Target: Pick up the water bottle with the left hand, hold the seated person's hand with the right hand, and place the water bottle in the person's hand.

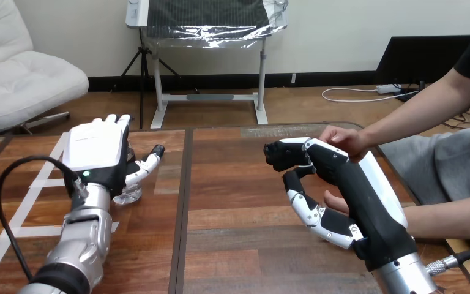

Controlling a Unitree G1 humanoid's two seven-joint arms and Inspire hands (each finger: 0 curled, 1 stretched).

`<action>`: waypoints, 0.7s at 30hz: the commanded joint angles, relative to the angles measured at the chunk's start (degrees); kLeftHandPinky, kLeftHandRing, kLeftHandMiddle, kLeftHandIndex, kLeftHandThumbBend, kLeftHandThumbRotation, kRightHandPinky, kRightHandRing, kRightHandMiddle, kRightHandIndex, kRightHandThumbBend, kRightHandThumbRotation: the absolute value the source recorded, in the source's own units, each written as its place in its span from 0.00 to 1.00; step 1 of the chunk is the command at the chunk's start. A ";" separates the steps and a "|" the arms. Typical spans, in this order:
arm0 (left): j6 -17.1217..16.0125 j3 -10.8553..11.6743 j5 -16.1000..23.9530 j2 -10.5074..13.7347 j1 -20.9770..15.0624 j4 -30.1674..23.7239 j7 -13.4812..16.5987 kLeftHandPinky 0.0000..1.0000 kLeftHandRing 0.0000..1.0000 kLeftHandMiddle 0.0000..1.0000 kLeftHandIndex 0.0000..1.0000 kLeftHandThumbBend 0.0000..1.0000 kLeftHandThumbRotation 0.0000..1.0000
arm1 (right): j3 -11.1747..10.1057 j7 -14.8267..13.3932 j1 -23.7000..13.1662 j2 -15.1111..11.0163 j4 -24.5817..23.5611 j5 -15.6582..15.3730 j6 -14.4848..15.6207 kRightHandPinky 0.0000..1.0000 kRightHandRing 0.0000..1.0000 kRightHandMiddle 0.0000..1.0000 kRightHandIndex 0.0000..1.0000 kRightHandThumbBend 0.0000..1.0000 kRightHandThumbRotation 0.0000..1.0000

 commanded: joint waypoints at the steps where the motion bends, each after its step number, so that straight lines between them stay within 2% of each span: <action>1: -0.52 -0.90 -0.30 0.36 0.26 -1.53 1.45 0.88 0.90 0.91 0.89 0.49 1.00 | -0.41 0.14 -3.98 -0.42 -0.62 1.06 -0.75 0.60 0.67 0.69 0.69 0.16 0.00; 21: -0.59 -0.94 -0.77 0.30 4.13 -4.58 3.07 0.87 0.89 0.90 0.88 0.50 1.00 | -0.56 0.47 -3.93 -0.45 -1.16 1.29 0.11 0.57 0.66 0.68 0.68 0.16 0.00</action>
